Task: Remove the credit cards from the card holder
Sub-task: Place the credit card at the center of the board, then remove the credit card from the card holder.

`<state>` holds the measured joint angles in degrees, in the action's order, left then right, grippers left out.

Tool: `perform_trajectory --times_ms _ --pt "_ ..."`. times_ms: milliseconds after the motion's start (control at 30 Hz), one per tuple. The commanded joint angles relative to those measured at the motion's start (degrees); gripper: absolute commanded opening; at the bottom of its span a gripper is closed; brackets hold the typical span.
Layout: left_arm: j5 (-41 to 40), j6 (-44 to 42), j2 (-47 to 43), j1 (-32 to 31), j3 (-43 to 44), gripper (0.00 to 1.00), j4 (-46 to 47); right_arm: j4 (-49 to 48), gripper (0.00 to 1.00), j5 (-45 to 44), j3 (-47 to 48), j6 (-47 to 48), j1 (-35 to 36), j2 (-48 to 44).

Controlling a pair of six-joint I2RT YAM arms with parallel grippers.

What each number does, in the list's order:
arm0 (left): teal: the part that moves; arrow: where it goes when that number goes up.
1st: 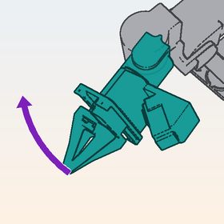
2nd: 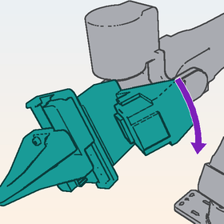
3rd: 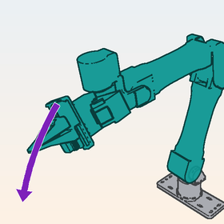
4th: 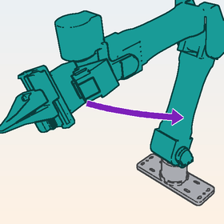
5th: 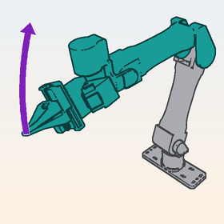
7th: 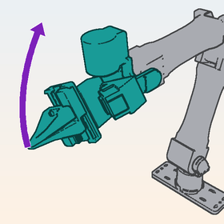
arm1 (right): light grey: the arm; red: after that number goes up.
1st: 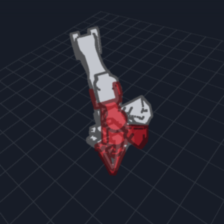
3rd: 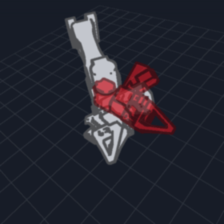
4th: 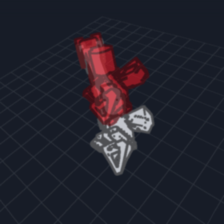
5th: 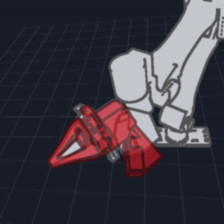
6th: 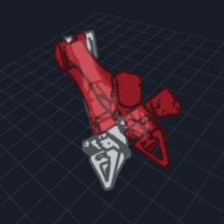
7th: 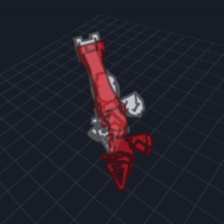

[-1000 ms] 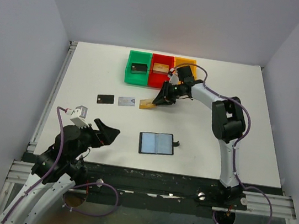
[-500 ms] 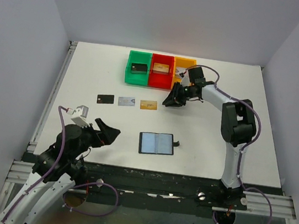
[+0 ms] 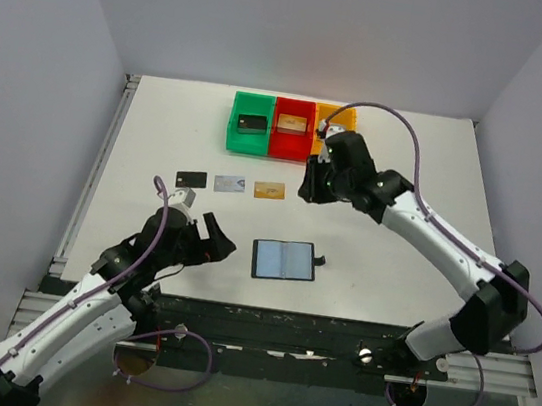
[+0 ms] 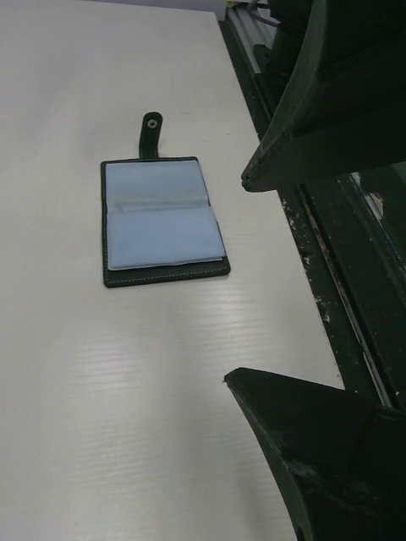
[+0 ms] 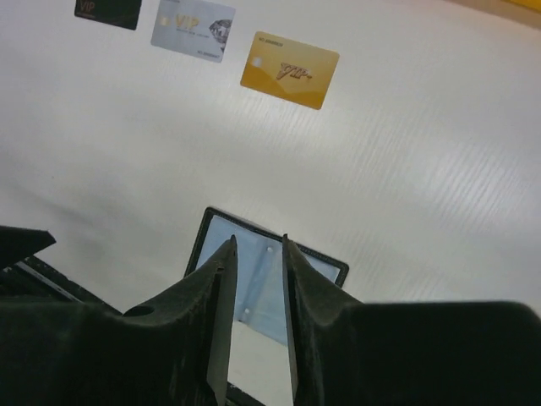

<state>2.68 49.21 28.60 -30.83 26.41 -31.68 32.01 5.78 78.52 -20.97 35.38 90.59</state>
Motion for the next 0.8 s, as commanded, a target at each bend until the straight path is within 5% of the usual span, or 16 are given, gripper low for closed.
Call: perform_trajectory --times_ms 0,100,133,367,567,767 --pt "-10.0 2.0 5.5 -10.0 2.1 0.99 4.7 7.5 0.39 -27.9 -8.4 0.7 6.9 -9.6" --pt "-15.7 3.2 12.2 -17.1 4.9 0.99 5.4 4.2 0.76 -25.8 -17.5 -5.6 6.7 -18.1" --pt "-16.5 3.3 14.4 -19.3 5.7 0.99 6.1 3.6 0.8 -23.7 -20.0 -5.4 6.6 -19.7" --pt "-17.0 2.9 28.7 -28.0 12.1 0.98 11.1 -3.2 0.78 -13.5 -35.2 -8.1 6.5 -27.0" --pt "-14.9 3.6 28.5 -28.8 7.4 0.82 20.7 -6.2 0.73 -9.2 -39.2 -10.5 6.6 -22.2" --pt "-14.5 4.0 28.5 -28.8 6.2 0.79 20.8 -9.1 0.7 -7.6 -37.9 -10.2 6.5 -16.9"
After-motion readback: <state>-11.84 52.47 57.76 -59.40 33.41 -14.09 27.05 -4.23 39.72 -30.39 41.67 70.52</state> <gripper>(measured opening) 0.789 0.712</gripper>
